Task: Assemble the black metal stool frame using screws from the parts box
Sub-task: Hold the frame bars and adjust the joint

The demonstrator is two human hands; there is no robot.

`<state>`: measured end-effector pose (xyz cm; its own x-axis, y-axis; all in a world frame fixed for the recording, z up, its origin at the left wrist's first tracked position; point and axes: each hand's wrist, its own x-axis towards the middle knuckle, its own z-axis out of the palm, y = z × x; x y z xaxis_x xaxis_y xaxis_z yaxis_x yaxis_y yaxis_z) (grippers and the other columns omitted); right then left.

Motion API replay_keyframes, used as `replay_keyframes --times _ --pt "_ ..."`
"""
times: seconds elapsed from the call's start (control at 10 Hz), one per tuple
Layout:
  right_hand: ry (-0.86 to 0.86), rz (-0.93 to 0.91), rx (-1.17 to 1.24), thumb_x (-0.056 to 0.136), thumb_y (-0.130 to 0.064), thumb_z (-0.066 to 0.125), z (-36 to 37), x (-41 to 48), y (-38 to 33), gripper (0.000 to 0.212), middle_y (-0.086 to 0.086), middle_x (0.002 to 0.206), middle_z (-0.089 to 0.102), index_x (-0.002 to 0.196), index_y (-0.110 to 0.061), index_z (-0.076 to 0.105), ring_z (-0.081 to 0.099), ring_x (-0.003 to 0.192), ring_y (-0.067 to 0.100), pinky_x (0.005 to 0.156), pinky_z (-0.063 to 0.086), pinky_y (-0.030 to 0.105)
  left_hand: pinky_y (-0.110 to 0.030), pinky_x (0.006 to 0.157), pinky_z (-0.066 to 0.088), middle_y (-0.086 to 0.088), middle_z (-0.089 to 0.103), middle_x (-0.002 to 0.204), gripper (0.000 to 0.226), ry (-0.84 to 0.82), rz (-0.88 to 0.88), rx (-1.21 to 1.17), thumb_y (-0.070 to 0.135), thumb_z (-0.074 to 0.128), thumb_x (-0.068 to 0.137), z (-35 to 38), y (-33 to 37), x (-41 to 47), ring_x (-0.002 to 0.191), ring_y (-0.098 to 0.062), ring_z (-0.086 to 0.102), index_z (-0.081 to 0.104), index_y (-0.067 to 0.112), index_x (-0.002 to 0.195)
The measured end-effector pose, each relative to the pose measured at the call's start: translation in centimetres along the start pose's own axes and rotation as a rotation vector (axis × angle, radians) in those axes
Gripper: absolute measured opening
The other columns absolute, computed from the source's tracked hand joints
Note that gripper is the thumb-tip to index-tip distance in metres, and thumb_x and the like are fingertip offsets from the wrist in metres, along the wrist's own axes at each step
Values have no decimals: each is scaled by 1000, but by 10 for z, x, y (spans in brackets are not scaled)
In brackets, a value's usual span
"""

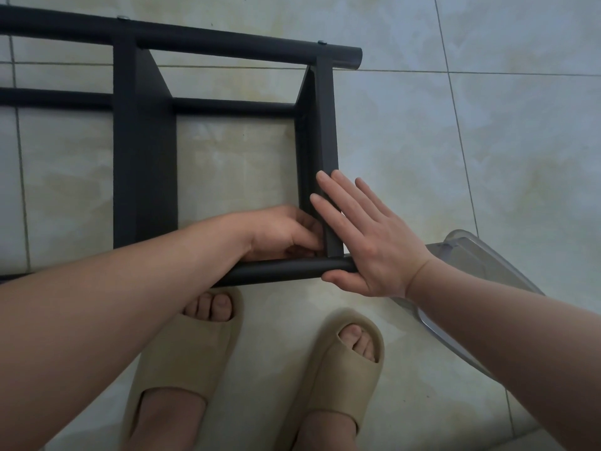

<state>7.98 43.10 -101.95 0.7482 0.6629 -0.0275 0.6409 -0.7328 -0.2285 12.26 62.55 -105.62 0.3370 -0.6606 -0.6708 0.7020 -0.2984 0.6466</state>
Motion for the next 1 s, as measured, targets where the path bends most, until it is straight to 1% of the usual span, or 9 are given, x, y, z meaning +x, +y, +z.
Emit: replay_keyframes --times 0.2,0.3,0.4,0.5,0.6,0.7,0.8,0.9,1.0 --pt "-4 2 -2 97 -68 30 1 0 0 91 24 164 19 154 3 32 14 154 38 122 21 58 -28 65 50 -18 58 81 21 -43 20 -47 -12 55 85 -1 0 0 70 -24 60 62 -11 105" --pt "-1 0 -4 97 -68 30 2 0 1 91 24 164 19 154 2 31 14 155 38 123 20 57 -30 67 48 -21 53 87 32 -44 28 -60 -5 60 76 0 0 0 74 -26 57 60 -14 107" --pt "1 0 -3 97 -68 31 2 0 1 91 24 164 19 155 2 31 14 155 38 122 20 57 -28 64 49 -19 55 85 33 -63 26 -76 -3 59 71 0 1 -1 75 -26 58 60 -10 103" --pt "1 1 -8 96 -68 32 2 -1 1 91 24 164 19 155 2 31 13 155 38 123 20 57 -26 62 51 -14 61 79 28 -111 15 -113 -4 57 72 1 3 -2 69 -20 63 61 -4 100" --pt "5 2 -7 96 -67 32 2 0 0 91 24 164 20 154 3 32 14 154 38 123 20 56 -36 76 48 -20 62 90 30 -50 -11 -2 -1 57 85 1 1 0 81 -28 61 60 -16 111" --pt "1 4 -10 96 -67 32 2 0 0 91 24 164 20 154 3 32 14 154 38 123 20 56 -40 77 41 -24 56 91 29 2 4 33 -7 55 89 2 2 0 85 -32 53 54 -24 111" --pt "2 2 -10 96 -67 33 2 0 1 91 24 164 20 154 3 32 14 154 38 123 20 57 -38 75 42 -24 53 91 24 -8 11 19 -12 51 89 2 2 -1 85 -32 51 51 -27 108" --pt "4 1 -7 96 -67 33 2 0 0 90 24 164 20 154 3 32 14 154 38 123 21 57 -29 67 50 -21 54 88 22 -29 23 -19 -15 50 88 2 2 -1 76 -27 57 56 -23 108" --pt "-1 1 -11 96 -67 32 2 -1 0 90 24 164 19 154 3 32 14 154 38 123 20 57 -26 64 53 -22 55 89 24 -46 36 -48 -17 49 87 1 3 -2 73 -26 60 59 -16 109"
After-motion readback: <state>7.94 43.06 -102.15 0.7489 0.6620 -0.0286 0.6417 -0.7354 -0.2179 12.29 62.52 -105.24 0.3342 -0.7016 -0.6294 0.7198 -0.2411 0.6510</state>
